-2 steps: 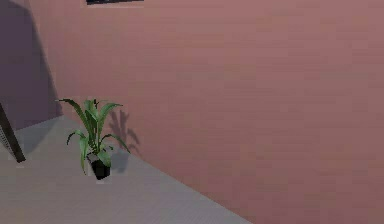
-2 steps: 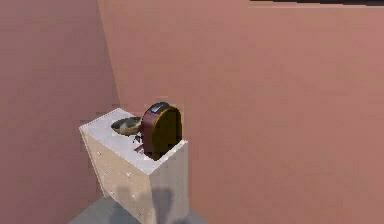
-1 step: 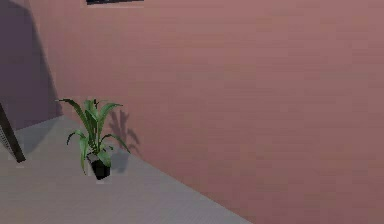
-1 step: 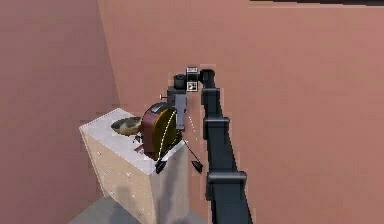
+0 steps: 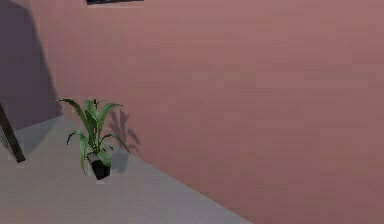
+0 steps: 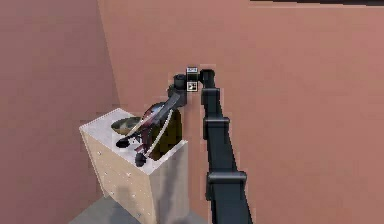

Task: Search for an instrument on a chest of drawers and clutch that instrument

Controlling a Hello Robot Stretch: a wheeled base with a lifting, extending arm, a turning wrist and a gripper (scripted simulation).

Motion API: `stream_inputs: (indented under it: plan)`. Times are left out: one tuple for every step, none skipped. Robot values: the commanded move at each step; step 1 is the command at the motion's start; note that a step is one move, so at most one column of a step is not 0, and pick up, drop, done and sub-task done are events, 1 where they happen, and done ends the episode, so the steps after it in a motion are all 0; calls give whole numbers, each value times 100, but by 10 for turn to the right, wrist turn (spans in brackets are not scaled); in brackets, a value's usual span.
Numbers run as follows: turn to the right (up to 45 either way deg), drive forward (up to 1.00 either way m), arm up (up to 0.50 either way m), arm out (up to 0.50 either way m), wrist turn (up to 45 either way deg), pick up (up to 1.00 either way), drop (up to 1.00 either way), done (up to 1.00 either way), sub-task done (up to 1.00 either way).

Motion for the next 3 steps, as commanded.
stream_inputs:
  plan:
    - [0,0,0,0,450,0,0,0,0]
    - [0,0,0,0,420,0,0,0,0]
    - [0,0,-30,0,0,0,0,0,0]
